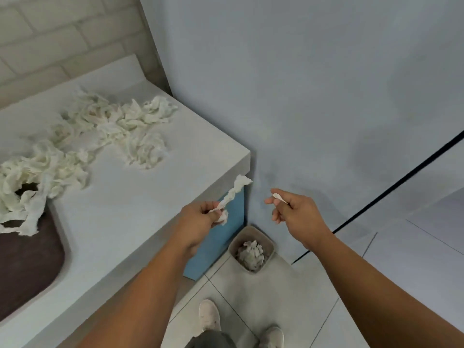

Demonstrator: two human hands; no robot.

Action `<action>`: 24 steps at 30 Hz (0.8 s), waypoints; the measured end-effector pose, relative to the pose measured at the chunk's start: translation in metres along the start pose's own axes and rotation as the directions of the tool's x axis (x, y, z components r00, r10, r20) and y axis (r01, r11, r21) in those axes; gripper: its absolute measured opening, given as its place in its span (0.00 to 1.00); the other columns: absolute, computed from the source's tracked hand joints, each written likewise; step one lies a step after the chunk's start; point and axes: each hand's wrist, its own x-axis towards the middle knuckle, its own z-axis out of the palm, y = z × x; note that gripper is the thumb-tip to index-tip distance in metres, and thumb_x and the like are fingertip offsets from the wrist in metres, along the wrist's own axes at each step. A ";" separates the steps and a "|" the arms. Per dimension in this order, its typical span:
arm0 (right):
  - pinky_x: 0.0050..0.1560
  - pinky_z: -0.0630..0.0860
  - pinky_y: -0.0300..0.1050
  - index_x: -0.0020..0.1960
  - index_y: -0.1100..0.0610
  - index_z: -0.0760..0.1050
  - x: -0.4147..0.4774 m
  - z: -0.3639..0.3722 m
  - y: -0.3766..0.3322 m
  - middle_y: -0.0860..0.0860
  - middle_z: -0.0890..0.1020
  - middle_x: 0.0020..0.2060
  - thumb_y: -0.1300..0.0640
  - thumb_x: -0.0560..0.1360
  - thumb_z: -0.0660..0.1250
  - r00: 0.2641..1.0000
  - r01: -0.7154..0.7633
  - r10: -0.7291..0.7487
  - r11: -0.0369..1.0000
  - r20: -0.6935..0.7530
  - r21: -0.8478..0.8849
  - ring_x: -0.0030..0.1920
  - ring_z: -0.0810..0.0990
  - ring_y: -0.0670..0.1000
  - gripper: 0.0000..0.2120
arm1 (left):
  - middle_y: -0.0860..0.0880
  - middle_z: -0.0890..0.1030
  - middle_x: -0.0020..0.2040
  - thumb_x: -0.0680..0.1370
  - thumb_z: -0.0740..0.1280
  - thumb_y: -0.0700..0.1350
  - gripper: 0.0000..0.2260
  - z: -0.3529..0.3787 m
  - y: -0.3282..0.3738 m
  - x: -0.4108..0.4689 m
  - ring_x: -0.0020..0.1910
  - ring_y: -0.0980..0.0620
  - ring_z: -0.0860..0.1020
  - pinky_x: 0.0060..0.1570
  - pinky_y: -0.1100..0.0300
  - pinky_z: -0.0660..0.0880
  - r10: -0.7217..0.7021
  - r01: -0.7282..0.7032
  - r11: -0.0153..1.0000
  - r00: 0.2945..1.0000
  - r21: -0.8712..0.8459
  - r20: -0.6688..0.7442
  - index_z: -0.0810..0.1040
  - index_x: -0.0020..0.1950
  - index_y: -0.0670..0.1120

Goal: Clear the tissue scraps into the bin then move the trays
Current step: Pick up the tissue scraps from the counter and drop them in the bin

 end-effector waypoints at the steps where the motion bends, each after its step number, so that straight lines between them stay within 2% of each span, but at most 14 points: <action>1: 0.48 0.81 0.56 0.49 0.44 0.79 0.001 -0.001 0.013 0.60 0.84 0.45 0.61 0.81 0.62 1.000 -0.025 0.025 1.000 -0.002 -0.015 0.35 0.79 0.52 0.13 | 0.43 0.85 0.48 0.78 0.67 0.34 0.06 0.005 -0.015 0.009 0.48 0.49 0.84 0.51 0.62 0.79 -0.030 0.030 0.999 0.999 0.011 0.024 0.82 0.52 0.40; 4: 0.50 0.80 0.58 0.49 0.44 0.80 0.009 0.001 0.058 0.58 0.84 0.44 0.55 0.81 0.62 0.993 -0.117 0.116 0.993 -0.006 -0.018 0.37 0.80 0.53 0.10 | 0.44 0.86 0.48 0.78 0.69 0.36 0.06 0.019 -0.064 0.041 0.50 0.47 0.84 0.57 0.55 0.79 -0.104 0.100 0.993 0.992 0.067 0.065 0.83 0.51 0.44; 7: 0.47 0.79 0.52 0.60 0.51 0.77 0.026 0.009 0.107 0.55 0.84 0.45 0.55 0.82 0.60 0.979 -0.202 0.202 0.979 -0.009 -0.022 0.39 0.81 0.53 0.10 | 0.47 0.86 0.45 0.76 0.72 0.37 0.06 0.036 -0.121 0.076 0.48 0.48 0.84 0.58 0.49 0.79 -0.173 0.167 0.979 0.984 0.119 0.040 0.84 0.49 0.46; 9: 0.50 0.81 0.54 0.63 0.53 0.73 0.041 0.016 0.141 0.55 0.85 0.46 0.57 0.82 0.60 0.972 -0.234 0.234 0.972 -0.022 0.005 0.41 0.83 0.56 0.11 | 0.48 0.86 0.46 0.75 0.73 0.38 0.06 0.047 -0.161 0.100 0.47 0.47 0.84 0.59 0.47 0.78 -0.223 0.216 0.966 0.974 0.141 0.032 0.84 0.49 0.47; 12: 0.50 0.78 0.64 0.55 0.53 0.71 0.061 0.027 0.196 0.58 0.85 0.43 0.52 0.76 0.64 0.956 -0.283 0.285 0.958 -0.064 0.034 0.40 0.82 0.62 0.09 | 0.49 0.86 0.46 0.74 0.73 0.36 0.08 0.063 -0.218 0.136 0.48 0.47 0.84 0.58 0.51 0.79 -0.278 0.273 0.949 0.961 0.160 0.007 0.84 0.49 0.48; 15: 0.49 0.78 0.67 0.50 0.56 0.70 0.082 0.040 0.253 0.59 0.85 0.42 0.58 0.78 0.64 0.935 -0.339 0.344 0.938 -0.084 0.069 0.39 0.82 0.64 0.03 | 0.50 0.84 0.48 0.75 0.72 0.36 0.10 0.075 -0.271 0.173 0.47 0.51 0.83 0.54 0.57 0.79 -0.284 0.280 0.922 0.958 0.267 -0.023 0.84 0.55 0.44; 17: 0.48 0.79 0.63 0.50 0.57 0.71 0.095 0.047 0.287 0.58 0.85 0.40 0.60 0.79 0.64 0.924 -0.367 0.370 0.929 -0.096 0.050 0.38 0.83 0.60 0.01 | 0.48 0.85 0.49 0.75 0.72 0.37 0.10 0.080 -0.307 0.200 0.46 0.51 0.83 0.52 0.58 0.79 -0.289 0.279 0.900 0.957 0.335 -0.021 0.84 0.55 0.44; 19: 0.46 0.80 0.57 0.51 0.58 0.73 0.104 0.053 0.319 0.56 0.85 0.37 0.60 0.79 0.65 0.915 -0.391 0.392 0.920 -0.096 0.030 0.37 0.84 0.56 0.02 | 0.47 0.85 0.48 0.74 0.72 0.39 0.09 0.086 -0.344 0.225 0.44 0.50 0.83 0.44 0.61 0.78 -0.298 0.277 0.864 0.954 0.420 -0.017 0.84 0.54 0.45; 21: 0.48 0.81 0.56 0.51 0.60 0.74 0.112 0.059 0.349 0.56 0.85 0.37 0.61 0.79 0.65 0.907 -0.407 0.409 0.912 -0.098 0.040 0.38 0.85 0.55 0.03 | 0.47 0.85 0.48 0.73 0.72 0.40 0.11 0.093 -0.375 0.247 0.41 0.51 0.82 0.37 0.63 0.75 -0.284 0.257 0.831 0.959 0.494 -0.021 0.85 0.54 0.46; 22: 0.49 0.82 0.56 0.52 0.61 0.74 0.115 0.063 0.364 0.57 0.85 0.39 0.62 0.79 0.65 0.900 -0.420 0.424 0.906 -0.104 0.056 0.38 0.85 0.55 0.03 | 0.47 0.85 0.48 0.73 0.72 0.40 0.11 0.097 -0.391 0.257 0.43 0.51 0.82 0.38 0.63 0.76 -0.265 0.234 0.815 0.964 0.529 -0.019 0.85 0.54 0.46; 24: 0.48 0.83 0.54 0.53 0.63 0.73 0.119 0.069 0.392 0.59 0.85 0.43 0.64 0.79 0.64 0.878 -0.449 0.464 0.883 -0.114 0.135 0.40 0.86 0.57 0.04 | 0.46 0.85 0.50 0.72 0.72 0.40 0.11 0.104 -0.418 0.275 0.48 0.48 0.82 0.47 0.58 0.80 -0.240 0.198 0.782 0.971 0.591 -0.007 0.85 0.55 0.46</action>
